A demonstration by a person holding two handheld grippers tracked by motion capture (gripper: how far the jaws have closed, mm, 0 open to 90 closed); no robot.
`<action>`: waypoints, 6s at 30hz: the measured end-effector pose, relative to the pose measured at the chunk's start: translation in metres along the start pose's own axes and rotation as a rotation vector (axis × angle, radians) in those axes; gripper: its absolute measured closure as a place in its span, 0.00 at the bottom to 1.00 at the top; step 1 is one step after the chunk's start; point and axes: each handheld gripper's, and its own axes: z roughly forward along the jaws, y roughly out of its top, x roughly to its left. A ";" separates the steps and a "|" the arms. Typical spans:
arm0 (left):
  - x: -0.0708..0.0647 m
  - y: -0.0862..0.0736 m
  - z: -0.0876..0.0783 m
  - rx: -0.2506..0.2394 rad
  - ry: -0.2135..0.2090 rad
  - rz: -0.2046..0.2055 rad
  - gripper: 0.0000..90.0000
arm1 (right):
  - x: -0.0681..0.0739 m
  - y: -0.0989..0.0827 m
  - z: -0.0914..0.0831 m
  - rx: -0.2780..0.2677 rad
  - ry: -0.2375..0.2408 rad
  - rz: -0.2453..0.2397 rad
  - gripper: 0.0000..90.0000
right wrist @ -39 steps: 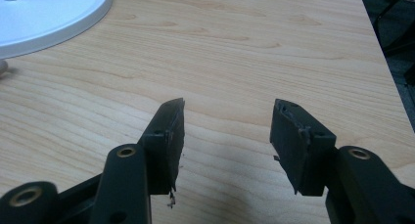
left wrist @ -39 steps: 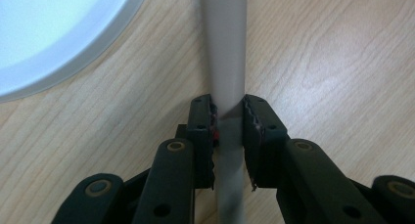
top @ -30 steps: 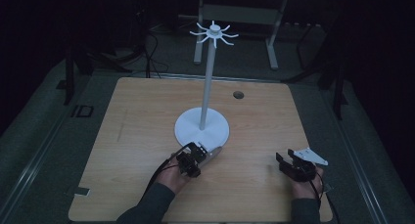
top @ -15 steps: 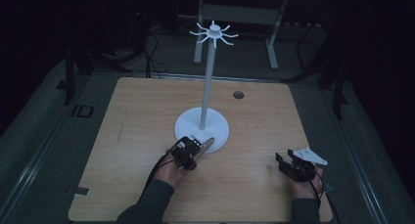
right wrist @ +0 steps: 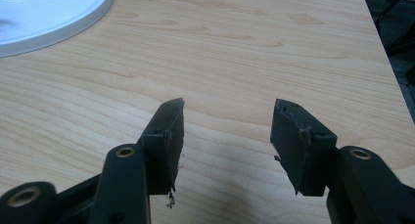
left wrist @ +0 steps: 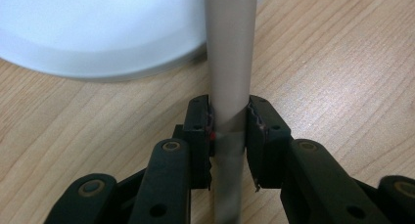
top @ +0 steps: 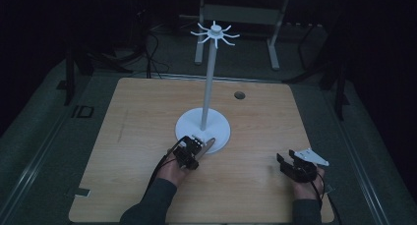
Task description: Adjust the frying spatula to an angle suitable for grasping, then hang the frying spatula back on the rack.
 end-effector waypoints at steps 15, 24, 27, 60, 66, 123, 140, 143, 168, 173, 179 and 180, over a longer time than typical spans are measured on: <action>0.001 -0.007 -0.004 -0.057 0.018 -0.041 0.83 | -0.002 -0.001 0.002 0.007 -0.005 0.001 0.51; -0.001 -0.010 -0.017 -0.149 0.039 -0.066 0.84 | -0.002 -0.001 0.002 0.005 -0.008 -0.002 0.50; -0.004 -0.012 -0.022 -0.200 0.045 -0.086 0.84 | -0.003 -0.002 0.002 0.010 -0.012 0.003 0.50; -0.035 -0.015 -0.105 -0.707 0.138 -0.152 0.83 | -0.004 -0.002 0.002 0.018 -0.021 0.012 0.50; -0.036 -0.012 -0.109 -0.767 0.141 -0.132 0.83 | -0.002 -0.002 0.003 0.020 -0.016 0.005 0.50; -0.033 0.028 -0.152 -0.954 0.269 -0.163 0.83 | -0.004 -0.002 0.004 0.019 -0.016 0.012 0.50; -0.031 0.042 -0.163 -0.964 0.302 -0.179 0.83 | -0.002 -0.002 0.006 0.024 -0.013 -0.001 0.50; -0.030 0.044 -0.166 -0.967 0.312 -0.188 0.83 | -0.001 -0.002 0.006 0.025 -0.013 -0.003 0.50; -0.028 0.061 -0.177 -0.962 0.378 -0.215 0.83 | 0.002 -0.002 0.007 0.031 -0.008 -0.012 0.50; -0.028 0.065 -0.179 -0.957 0.396 -0.224 0.83 | 0.002 -0.002 0.008 0.033 -0.007 -0.015 0.50; -0.026 0.069 -0.180 -0.954 0.414 -0.231 0.83 | 0.002 -0.003 0.008 0.035 -0.007 -0.016 0.50; -0.025 0.070 -0.181 -0.953 0.417 -0.234 0.83 | 0.002 -0.003 0.008 0.035 -0.006 -0.016 0.50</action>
